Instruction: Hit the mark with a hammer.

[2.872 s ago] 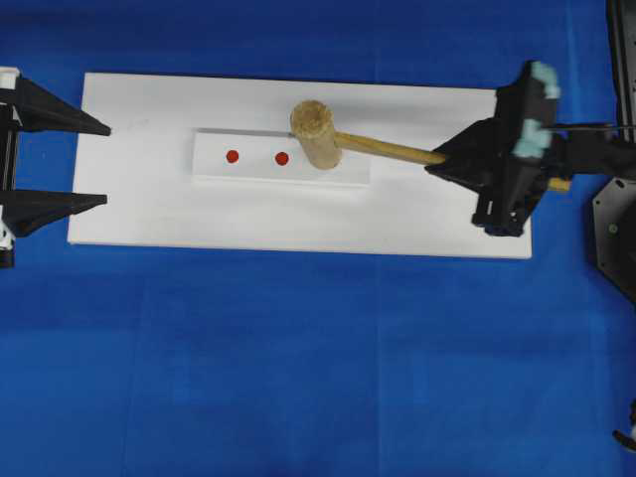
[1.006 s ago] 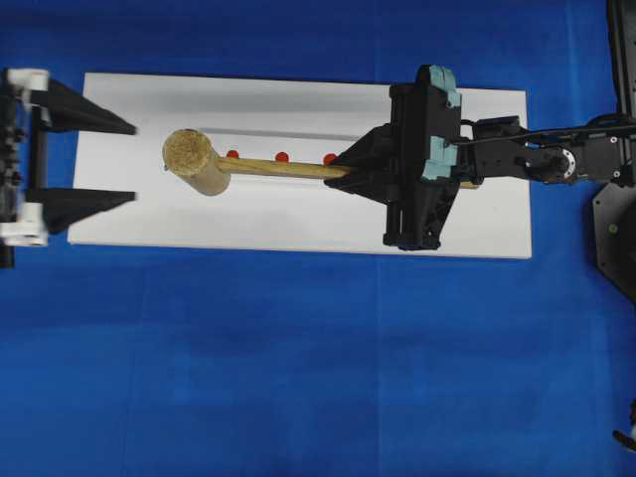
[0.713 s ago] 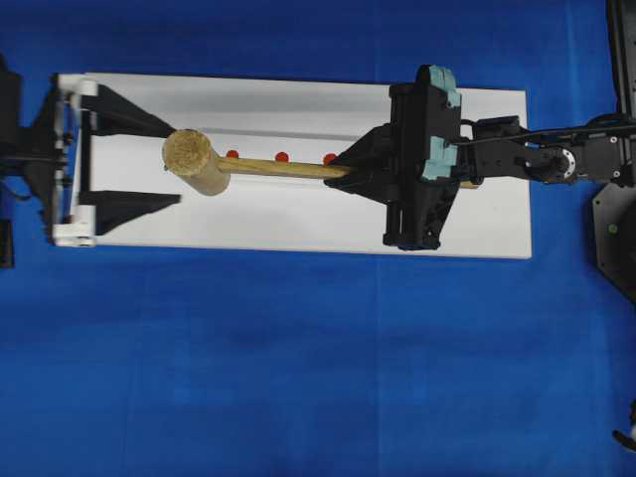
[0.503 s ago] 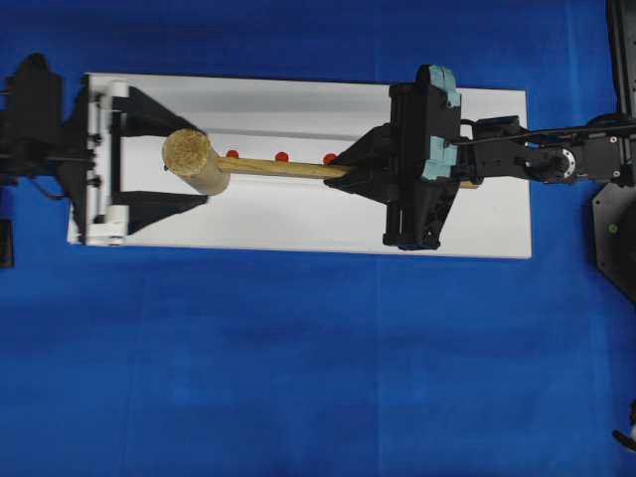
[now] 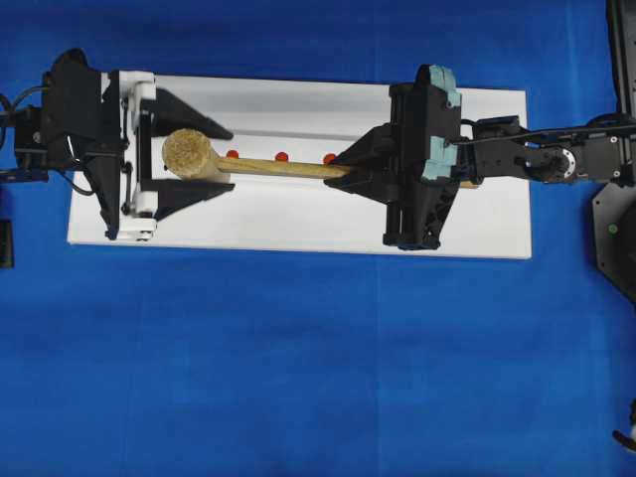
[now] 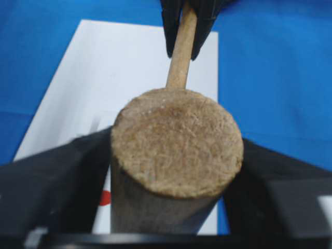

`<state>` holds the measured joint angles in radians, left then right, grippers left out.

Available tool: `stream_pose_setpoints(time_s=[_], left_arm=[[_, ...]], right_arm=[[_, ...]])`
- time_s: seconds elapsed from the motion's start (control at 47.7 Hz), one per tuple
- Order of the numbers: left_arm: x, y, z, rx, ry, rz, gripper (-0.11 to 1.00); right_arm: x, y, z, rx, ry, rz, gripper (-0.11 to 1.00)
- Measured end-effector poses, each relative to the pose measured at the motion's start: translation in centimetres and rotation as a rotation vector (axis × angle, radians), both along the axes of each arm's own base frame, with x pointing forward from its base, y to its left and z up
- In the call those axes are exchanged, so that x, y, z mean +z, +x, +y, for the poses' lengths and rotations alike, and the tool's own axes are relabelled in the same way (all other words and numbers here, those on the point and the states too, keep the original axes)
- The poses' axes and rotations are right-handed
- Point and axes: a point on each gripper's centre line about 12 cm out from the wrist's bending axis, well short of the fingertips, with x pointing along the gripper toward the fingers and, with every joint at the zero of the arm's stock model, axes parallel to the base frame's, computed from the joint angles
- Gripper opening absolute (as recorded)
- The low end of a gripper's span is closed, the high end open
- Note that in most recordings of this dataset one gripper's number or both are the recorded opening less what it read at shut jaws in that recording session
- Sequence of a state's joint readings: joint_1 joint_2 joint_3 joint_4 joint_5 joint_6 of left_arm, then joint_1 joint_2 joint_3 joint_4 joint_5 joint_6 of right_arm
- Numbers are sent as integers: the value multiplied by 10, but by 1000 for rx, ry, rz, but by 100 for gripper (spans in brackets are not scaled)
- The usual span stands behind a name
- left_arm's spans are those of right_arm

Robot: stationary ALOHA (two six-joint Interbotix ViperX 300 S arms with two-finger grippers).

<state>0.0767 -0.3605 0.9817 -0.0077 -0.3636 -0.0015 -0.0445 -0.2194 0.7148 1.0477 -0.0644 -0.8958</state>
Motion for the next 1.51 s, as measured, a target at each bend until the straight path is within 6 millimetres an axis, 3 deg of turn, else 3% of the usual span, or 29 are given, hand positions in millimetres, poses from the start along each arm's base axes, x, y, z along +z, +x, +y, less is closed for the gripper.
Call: stream_pose_setpoints(time_s=[0.042,0.587,0.692,0.901,0.943,1.237,1.509], left_arm=[[0,0,1,-1,11,1,44],[0,0,0,-19,74,11,45],[-1,0,0,-19,74,15,45],[-3,-1,-1,-18,55,35,45],[-4,-1,0,-15,47,42,45],[-7,-2,-1,31,-115,66,45],[5,1,-1,170,-589,11,45]], right_arm=[[0,0,1,2,-1,0,3],[2,0,0,0,-3,-6,3],[2,0,0,-3,-4,-8,19],[9,0,-2,-16,-15,-34,82],[11,0,-2,-20,-17,-40,91],[19,-2,1,16,-85,-63,91],[20,-2,5,65,-165,-59,91]])
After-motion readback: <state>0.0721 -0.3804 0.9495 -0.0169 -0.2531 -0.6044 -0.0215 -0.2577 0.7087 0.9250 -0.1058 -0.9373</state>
